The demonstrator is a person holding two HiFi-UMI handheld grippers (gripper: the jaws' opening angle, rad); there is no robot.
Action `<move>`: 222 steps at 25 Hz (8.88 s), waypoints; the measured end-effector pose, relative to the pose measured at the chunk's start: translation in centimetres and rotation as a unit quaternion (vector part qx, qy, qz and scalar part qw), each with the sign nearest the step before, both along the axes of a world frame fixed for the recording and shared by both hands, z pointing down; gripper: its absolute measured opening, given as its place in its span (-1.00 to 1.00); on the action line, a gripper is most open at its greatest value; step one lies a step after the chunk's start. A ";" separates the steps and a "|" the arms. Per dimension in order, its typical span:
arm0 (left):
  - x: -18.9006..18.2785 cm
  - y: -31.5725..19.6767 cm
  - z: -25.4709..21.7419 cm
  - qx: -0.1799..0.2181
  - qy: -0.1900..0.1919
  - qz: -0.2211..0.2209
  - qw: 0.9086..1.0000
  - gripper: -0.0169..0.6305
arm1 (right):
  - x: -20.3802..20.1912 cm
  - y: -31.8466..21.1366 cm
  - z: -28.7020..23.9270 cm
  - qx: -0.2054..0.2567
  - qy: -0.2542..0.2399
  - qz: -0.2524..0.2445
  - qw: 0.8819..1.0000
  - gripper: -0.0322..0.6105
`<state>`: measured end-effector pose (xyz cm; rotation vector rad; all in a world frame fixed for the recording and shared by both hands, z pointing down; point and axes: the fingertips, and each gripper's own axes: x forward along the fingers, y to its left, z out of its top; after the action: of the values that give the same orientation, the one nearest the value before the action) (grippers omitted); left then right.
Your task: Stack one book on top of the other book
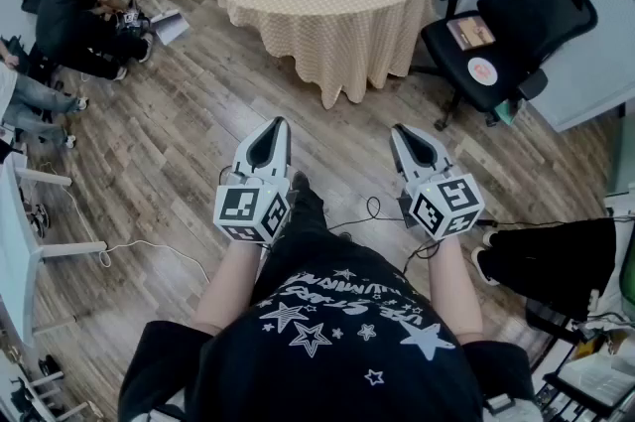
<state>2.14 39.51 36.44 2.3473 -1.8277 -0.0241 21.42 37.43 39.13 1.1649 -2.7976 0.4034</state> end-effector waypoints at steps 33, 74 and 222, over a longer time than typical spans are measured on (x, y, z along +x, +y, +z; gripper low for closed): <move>-8.4 -14.4 1.3 -0.009 -0.014 0.006 1.000 -0.90 | -10.6 -15.7 -0.8 -0.008 -0.021 -0.028 0.999 -0.78; -22.7 -31.5 0.7 -0.003 -0.037 -0.045 0.998 -0.90 | -24.8 -35.2 0.6 -0.037 -0.037 -0.055 0.997 -0.78; -23.2 -88.5 20.5 -0.329 0.029 0.196 0.923 -0.35 | -30.3 -83.5 18.0 -0.327 -0.061 0.146 0.932 -0.45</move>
<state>-21.09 -49.03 56.91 2.1161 -1.0625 0.4842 -8.90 -46.08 57.14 1.3881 -2.2480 1.3431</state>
